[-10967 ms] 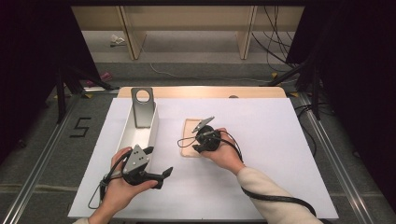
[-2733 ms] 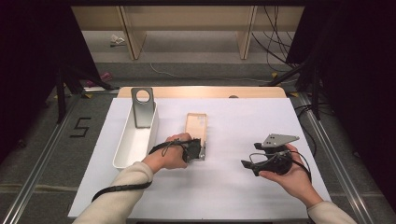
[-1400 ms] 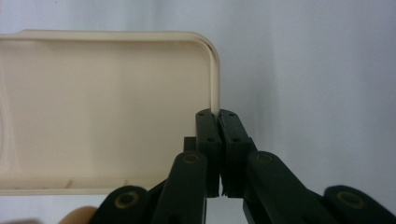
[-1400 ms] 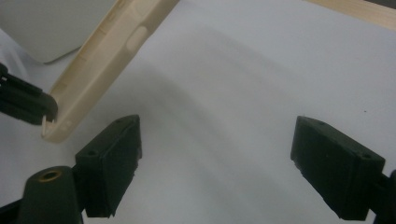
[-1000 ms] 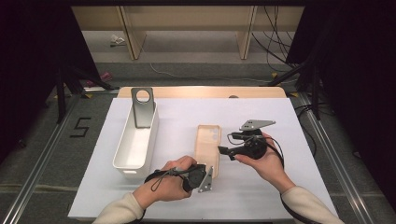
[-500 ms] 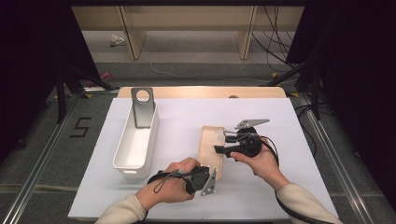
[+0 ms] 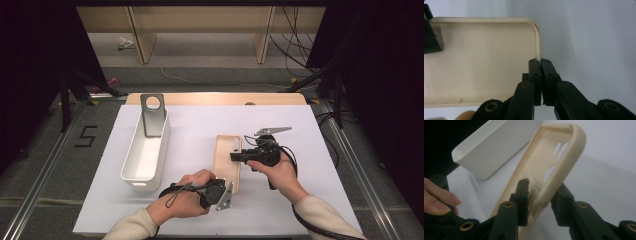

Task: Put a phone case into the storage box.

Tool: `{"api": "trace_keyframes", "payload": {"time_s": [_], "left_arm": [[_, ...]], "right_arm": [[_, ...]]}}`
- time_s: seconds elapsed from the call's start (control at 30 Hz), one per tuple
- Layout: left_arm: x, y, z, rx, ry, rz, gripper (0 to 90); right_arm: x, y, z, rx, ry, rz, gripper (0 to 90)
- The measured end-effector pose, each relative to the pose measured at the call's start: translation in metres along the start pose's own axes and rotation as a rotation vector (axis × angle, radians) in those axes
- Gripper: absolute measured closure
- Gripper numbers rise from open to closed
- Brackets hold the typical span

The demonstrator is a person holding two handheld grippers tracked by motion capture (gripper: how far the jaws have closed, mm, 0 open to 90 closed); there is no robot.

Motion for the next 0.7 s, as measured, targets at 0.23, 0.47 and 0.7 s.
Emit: {"api": "trace_keyframes", "payload": {"time_s": [0.23, 0.47, 0.7], "left_arm": [[0.002, -0.002, 0.001, -0.006, 0.008, -0.021, 87.4], [0.002, -0.006, 0.005, -0.079, 0.103, -0.070, 76.2], [-0.012, -0.010, 0.016, -0.288, 0.274, -0.111, 45.7]], "right_arm": [[-0.007, -0.008, -0.003, 0.021, 0.046, -0.040, 80.0], [-0.016, -0.015, -0.007, 0.012, 0.088, -0.045, 80.8], [-0.026, -0.009, -0.008, -0.001, 0.127, -0.017, 80.6]]}}
Point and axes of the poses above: each handheld gripper's, and its own axes: x roughly forward along the jaws, z roughly out of its underside, y roughly to its right, the point moved 3 cm from there along x, roughly forward along the jaws, and after that the axes turned 1 degree about x, right-handed, at the moved point
